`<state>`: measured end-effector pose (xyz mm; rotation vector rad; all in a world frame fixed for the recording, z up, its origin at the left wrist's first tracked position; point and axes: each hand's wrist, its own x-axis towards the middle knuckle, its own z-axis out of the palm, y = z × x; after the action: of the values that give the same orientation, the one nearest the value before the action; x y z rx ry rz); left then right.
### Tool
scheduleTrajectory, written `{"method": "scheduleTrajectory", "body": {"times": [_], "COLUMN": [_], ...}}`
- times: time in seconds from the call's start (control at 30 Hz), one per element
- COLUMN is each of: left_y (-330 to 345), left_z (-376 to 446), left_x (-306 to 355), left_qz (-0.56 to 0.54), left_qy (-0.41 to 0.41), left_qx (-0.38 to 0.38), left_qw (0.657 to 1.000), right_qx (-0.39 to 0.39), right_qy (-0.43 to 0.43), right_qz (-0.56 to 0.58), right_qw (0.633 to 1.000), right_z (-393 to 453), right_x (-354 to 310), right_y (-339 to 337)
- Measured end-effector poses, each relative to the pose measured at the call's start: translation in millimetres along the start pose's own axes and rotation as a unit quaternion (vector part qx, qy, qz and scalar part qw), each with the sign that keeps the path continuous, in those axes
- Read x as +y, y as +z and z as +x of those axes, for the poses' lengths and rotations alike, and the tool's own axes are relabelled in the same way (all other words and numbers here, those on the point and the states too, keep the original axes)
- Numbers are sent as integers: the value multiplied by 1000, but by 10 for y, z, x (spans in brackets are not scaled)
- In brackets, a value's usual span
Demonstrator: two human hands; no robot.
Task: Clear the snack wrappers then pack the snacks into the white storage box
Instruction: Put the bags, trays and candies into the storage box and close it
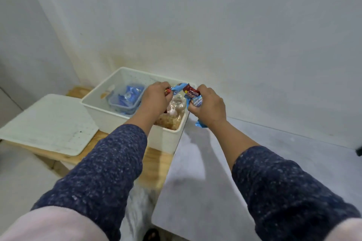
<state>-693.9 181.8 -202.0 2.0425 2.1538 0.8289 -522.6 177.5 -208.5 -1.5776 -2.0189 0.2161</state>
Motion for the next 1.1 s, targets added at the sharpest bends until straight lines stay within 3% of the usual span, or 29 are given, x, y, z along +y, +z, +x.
{"method": "scheduleTrajectory", "body": {"times": [0.2, 0.3, 0.37, 0.5, 0.73, 1.1], "left_y": [21, 127, 188, 199, -138, -976], "left_z": [406, 481, 507, 547, 548, -387], "left_x": [-691, -904, -1013, -1178, -1256, -1410], "left_qz": [35, 47, 52, 75, 131, 139], "left_qy": [-47, -56, -47, -30, -31, -148], "left_qx": [-148, -295, -339, -320, -246, -137], "left_qw": [987, 953, 938, 944, 960, 970], "right_qx": [-55, -131, -204, -277, -263, -245], "right_qy": [4, 30, 61, 83, 50, -81], "right_qz": [-28, -61, -74, -85, -98, -64], "right_qw": [998, 989, 974, 953, 959, 964], "right_z": [424, 520, 570, 624, 644, 221], "right_x": [-539, -615, -616, -634, -803, -1340], "right_y": [643, 866, 947, 1001, 837, 572]}}
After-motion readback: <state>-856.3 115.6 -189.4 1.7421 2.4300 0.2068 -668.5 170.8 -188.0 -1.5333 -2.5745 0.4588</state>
